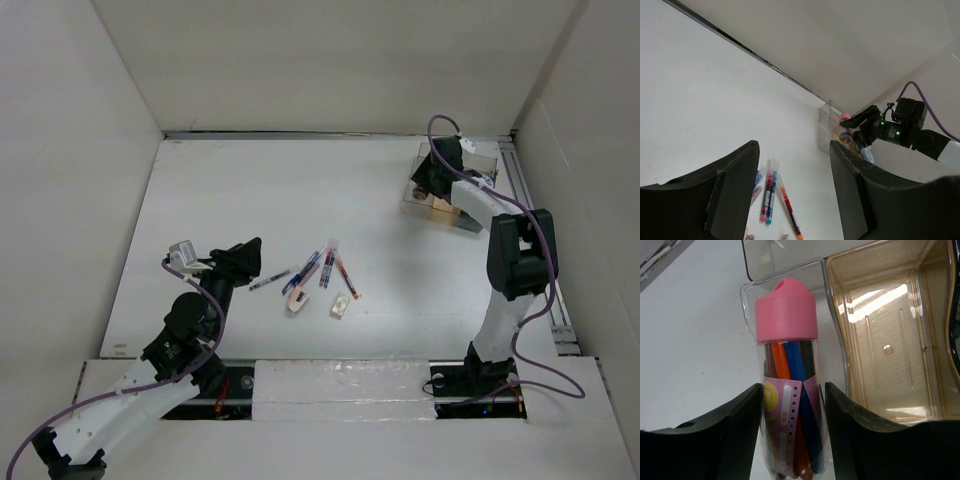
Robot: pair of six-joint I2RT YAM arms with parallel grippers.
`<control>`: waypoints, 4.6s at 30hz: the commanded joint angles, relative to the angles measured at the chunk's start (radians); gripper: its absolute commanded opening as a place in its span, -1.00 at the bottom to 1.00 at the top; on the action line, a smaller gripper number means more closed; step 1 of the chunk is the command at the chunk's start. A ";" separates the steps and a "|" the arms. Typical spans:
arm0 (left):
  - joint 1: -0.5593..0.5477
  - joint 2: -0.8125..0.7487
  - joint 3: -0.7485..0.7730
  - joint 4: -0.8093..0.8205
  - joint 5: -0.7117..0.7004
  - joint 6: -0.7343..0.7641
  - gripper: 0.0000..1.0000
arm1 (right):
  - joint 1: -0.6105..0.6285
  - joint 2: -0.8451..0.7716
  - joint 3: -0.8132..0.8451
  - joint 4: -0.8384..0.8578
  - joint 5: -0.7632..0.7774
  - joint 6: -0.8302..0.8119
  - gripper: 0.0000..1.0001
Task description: Organize the desk
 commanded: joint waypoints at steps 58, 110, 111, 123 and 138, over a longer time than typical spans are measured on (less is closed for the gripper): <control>0.002 0.014 0.028 0.050 0.028 0.018 0.09 | 1.153 -0.004 -0.339 -0.333 0.615 0.679 0.19; 0.002 0.054 0.033 0.067 0.054 0.027 0.22 | 0.002 -0.259 -0.127 0.039 0.331 0.161 0.43; 0.002 0.051 0.034 0.064 0.053 0.027 0.22 | 0.034 -0.305 -0.135 0.046 0.314 0.161 0.40; 0.002 -0.039 0.025 -0.012 -0.058 -0.033 0.24 | 0.762 -0.499 -0.510 0.184 0.299 0.132 -0.77; 0.002 -0.086 0.019 -0.039 -0.104 -0.073 0.26 | 1.243 -0.019 -0.233 0.000 0.454 0.284 0.85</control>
